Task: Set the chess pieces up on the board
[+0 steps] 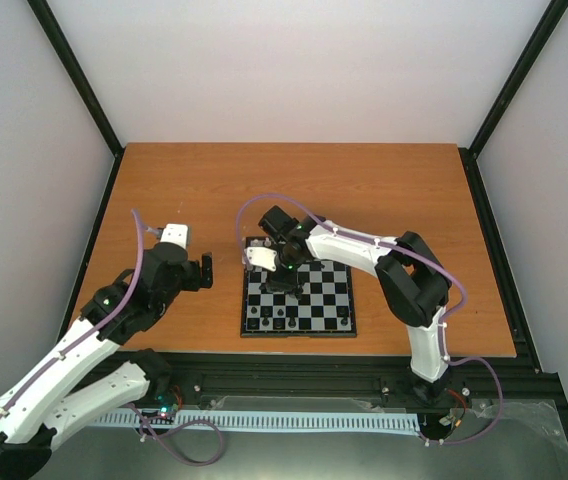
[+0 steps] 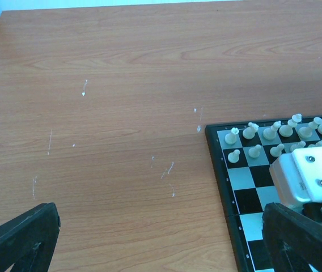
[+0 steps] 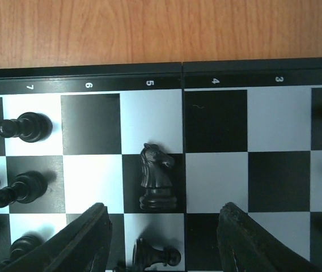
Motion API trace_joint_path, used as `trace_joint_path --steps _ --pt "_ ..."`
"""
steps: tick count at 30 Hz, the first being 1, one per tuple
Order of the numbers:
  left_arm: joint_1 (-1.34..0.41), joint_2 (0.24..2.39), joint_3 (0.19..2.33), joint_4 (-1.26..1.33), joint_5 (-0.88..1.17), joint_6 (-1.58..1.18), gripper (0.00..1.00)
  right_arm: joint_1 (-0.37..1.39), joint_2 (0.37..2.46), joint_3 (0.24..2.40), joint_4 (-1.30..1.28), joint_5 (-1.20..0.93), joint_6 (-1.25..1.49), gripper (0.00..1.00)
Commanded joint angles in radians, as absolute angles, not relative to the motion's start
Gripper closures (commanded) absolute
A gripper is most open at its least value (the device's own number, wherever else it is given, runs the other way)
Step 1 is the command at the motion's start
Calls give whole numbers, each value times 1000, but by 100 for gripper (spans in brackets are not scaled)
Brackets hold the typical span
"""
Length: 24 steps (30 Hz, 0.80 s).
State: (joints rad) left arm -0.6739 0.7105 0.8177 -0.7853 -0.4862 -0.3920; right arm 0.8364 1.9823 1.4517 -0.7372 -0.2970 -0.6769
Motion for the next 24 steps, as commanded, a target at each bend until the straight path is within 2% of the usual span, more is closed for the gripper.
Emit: trace_joint_path --steps 1,9,24 --pt "-664 694 822 -765 -496 -370 0 860 2006 1472 -747 -263 -698 49" --pt "-664 702 820 -761 -489 -365 0 871 2015 1471 -751 -246 -701 60" --pt "-664 709 816 -754 -470 -356 0 889 2048 1486 -753 -239 -709 65"
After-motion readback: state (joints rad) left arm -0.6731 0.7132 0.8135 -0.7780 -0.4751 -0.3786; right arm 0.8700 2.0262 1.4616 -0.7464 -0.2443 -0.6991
